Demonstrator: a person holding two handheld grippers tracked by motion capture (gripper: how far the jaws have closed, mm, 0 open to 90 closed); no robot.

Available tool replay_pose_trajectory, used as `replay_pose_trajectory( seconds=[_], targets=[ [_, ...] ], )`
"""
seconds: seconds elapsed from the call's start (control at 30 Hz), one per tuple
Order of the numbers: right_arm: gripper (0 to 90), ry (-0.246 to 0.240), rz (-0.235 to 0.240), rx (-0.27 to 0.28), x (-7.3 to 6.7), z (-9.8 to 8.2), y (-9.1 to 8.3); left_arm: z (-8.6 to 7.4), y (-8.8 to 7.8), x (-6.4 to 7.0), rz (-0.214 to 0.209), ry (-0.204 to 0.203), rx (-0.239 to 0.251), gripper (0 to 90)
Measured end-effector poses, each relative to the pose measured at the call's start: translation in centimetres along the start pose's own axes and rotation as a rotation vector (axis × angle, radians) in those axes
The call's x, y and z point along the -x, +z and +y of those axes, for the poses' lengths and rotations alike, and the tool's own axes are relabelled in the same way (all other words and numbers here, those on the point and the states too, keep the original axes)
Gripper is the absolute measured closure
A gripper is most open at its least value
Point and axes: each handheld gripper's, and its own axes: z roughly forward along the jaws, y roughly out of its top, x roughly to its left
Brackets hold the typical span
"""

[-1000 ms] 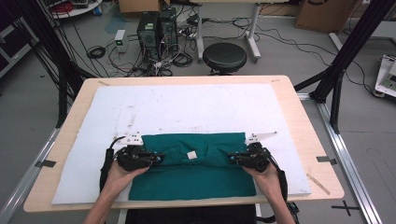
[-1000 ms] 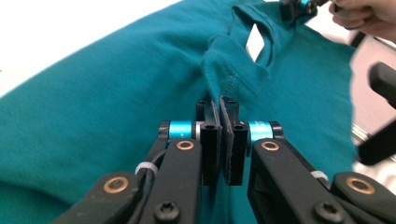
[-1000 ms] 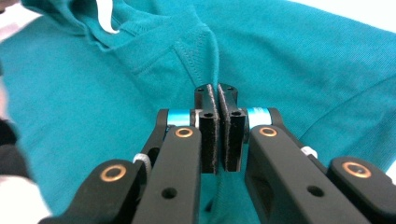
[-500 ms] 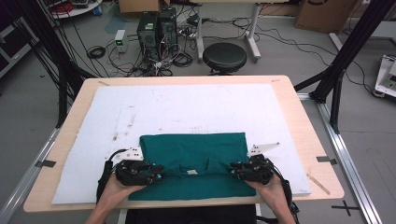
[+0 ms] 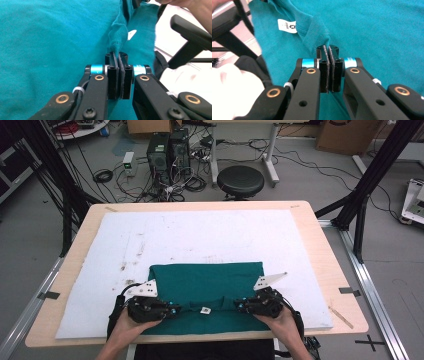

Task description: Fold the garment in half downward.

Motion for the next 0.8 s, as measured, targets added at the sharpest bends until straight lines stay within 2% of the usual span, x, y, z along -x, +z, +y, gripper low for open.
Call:
replay_pose_trajectory(
  seconds=[0.1,0.23,0.33,0.43,0.5,0.53,0.63,0.73,0.8],
  targets=[
    [89.1,-0.015,0.008,-0.002,-0.6,-0.5,-0.3,-0.1,-0.1,0.6,-0.008,0.015,-0.014,87.3],
    [88.2,-0.028,0.007,-0.025,-1.3,-1.2,-0.3,-0.6,0.2,1.0,-0.029,0.012,-0.044,87.0],
    [81.2,-0.011,0.028,-0.042,-1.3,-1.8,-0.2,-0.9,0.2,1.0,-0.058,0.007,-0.058,83.3],
    [79.8,-0.018,0.053,-0.052,-1.5,-2.1,-0.5,-0.8,-0.6,1.0,-0.096,0.001,-0.021,79.9],
    [67.9,-0.014,0.074,-0.039,-1.4,-2.0,-0.9,-0.6,-1.2,0.8,-0.106,-0.004,0.014,76.2],
    [66.6,-0.007,0.077,-0.025,-1.2,-1.9,-1.1,-0.5,-1.5,0.7,-0.103,-0.011,0.026,72.1],
    [61.6,-0.001,0.081,0.012,-1.0,-1.5,-1.8,-0.1,-2.4,0.2,-0.056,-0.017,0.065,65.8],
    [51.1,0.015,0.039,0.048,-0.6,-1.0,-2.0,0.3,-3.0,-0.3,0.003,-0.012,0.088,61.7],
    [47.2,0.018,-0.022,0.069,-0.3,-0.6,-2.0,0.6,-3.4,-0.8,0.042,-0.009,0.097,57.9]
  ],
)
